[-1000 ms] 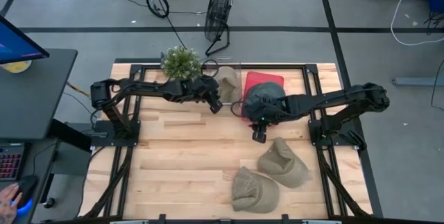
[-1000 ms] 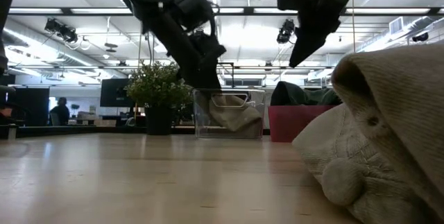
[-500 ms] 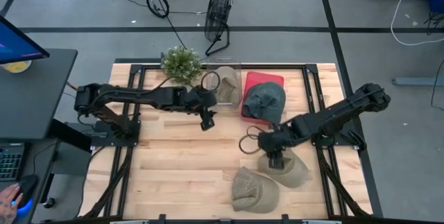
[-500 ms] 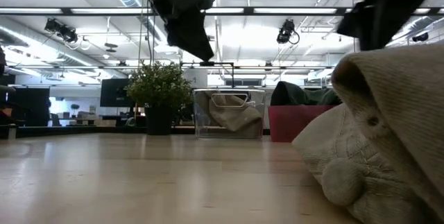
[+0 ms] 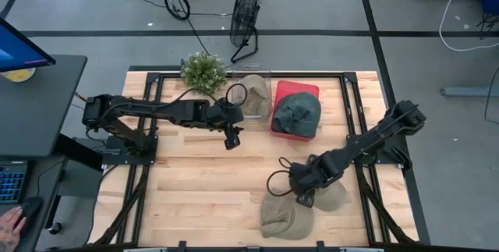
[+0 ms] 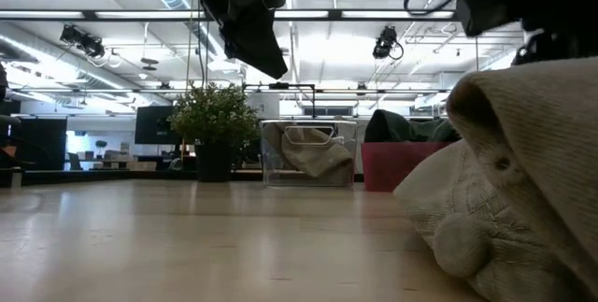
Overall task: Pick & Place hat
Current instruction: Put the top brown cap into the transparent bin
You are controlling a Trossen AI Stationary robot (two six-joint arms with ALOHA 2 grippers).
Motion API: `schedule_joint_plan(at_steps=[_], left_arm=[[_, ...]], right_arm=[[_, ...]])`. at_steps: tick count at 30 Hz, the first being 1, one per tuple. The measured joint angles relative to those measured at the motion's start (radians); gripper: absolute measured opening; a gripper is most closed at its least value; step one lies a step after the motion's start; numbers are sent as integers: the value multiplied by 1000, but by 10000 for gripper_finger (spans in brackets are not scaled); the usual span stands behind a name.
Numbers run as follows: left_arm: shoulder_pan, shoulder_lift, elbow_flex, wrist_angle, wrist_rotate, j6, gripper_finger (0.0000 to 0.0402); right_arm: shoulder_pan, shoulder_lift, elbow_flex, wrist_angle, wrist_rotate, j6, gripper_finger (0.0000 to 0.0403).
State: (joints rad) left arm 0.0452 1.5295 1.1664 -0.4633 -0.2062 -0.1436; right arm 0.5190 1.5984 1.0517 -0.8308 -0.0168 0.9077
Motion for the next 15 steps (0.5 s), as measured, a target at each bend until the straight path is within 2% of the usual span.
schedule_joint_plan(at_steps=[4, 11, 15], left_arm=[[0, 0, 0, 0, 0, 2, 165], [0, 0, 0, 0, 0, 50, 165], [0, 0, 0, 0, 1, 75, 165]], right_arm=[[-2, 65, 0, -4, 0, 65, 153], [3, 135, 0, 54, -50, 53, 153], [2, 164, 0, 92, -57, 79, 130]])
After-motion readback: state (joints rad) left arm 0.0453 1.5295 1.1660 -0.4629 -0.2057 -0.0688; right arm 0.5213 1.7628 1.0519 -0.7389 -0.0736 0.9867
